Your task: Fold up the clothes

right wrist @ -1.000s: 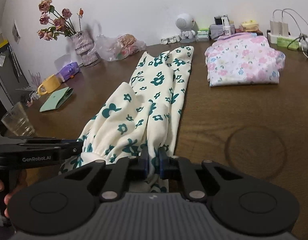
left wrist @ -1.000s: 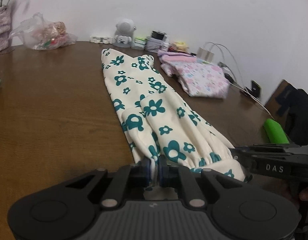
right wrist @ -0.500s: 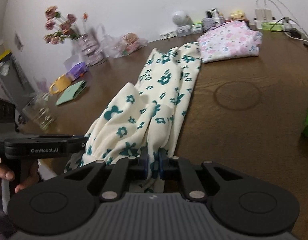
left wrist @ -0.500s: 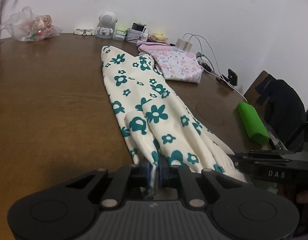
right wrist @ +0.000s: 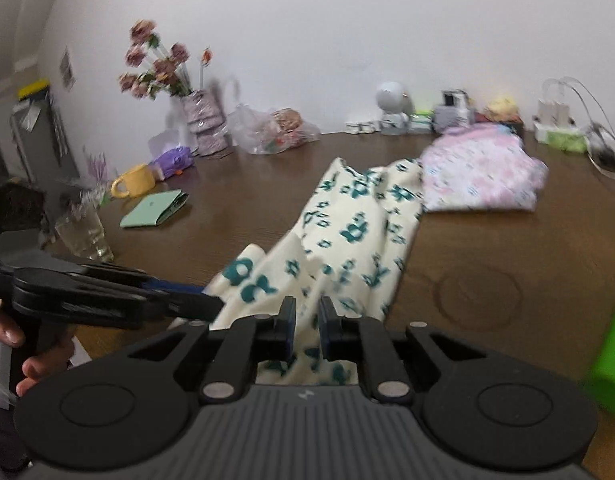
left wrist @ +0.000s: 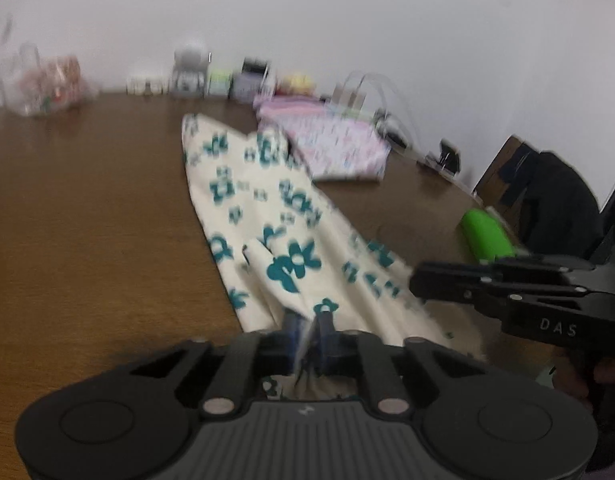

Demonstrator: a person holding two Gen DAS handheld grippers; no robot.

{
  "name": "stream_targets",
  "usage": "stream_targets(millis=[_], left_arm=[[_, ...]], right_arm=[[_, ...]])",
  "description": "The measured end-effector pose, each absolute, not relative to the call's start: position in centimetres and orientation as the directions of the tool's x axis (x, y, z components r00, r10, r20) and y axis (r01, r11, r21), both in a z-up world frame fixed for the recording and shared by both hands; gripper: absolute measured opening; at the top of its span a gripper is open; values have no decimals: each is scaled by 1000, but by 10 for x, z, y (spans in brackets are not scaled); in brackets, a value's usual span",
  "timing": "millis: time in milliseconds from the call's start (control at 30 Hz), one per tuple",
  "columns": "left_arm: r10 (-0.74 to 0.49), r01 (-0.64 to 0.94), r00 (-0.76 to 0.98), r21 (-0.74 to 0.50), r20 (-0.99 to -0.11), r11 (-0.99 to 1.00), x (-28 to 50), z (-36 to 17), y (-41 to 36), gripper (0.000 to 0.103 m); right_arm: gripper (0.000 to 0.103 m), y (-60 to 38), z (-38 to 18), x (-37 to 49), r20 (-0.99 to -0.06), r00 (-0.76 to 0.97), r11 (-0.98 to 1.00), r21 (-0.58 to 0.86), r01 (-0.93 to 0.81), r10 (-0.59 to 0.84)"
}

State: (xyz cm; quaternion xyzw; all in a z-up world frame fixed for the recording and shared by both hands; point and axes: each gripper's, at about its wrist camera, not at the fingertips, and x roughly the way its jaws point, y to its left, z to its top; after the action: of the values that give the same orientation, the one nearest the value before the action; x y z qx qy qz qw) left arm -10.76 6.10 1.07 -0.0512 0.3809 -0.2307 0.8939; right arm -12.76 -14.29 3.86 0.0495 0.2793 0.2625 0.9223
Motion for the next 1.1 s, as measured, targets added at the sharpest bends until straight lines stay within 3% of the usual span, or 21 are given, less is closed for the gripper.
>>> stream_targets(millis=[400, 533, 667, 733, 767, 800, 833, 900, 1000, 1100], left_arm=[[-514, 402, 641, -321, -570, 858, -108, 27, 81, 15], [-466, 392, 604, -268, -647, 880, -99, 10, 61, 14], [-476, 390, 624, -281, -619, 877, -110, 18, 76, 15], [-497, 418, 640, -277, -587, 865, -125, 29, 91, 26], [-520, 457, 648, -262, -557, 850, -136, 34, 100, 41], [-543, 495, 654, -244, -527, 834, -146, 39, 108, 51], [-572, 538, 649, -229, -502, 811, -157, 42, 113, 62], [-629, 620, 615, -201, -475, 758, -172, 41, 114, 67], [-663, 700, 554, -150, -504, 698, -183, 31, 99, 73], [-605, 708, 553, -60, -573, 704, -181, 17, 81, 73]], right_arm=[[10, -135, 39, -123, -483, 713, 854, 180, -487, 508], [10, -139, 41, -133, -474, 692, 821, 132, -555, 544], [11, -144, 43, -145, -466, 666, 778, 81, -623, 582], [22, -146, 44, -150, -463, 652, 754, 54, -655, 600], [28, -147, 44, -153, -462, 645, 741, 41, -670, 609], [43, -149, 45, -156, -461, 637, 728, 28, -685, 618], [50, -150, 45, -159, -460, 630, 714, 14, -700, 626], [55, -152, 46, -164, -458, 613, 686, -12, -728, 643], [57, -150, 39, -166, -479, 588, 658, -29, -752, 652], [55, -146, 31, -166, -503, 562, 632, -41, -774, 656]])
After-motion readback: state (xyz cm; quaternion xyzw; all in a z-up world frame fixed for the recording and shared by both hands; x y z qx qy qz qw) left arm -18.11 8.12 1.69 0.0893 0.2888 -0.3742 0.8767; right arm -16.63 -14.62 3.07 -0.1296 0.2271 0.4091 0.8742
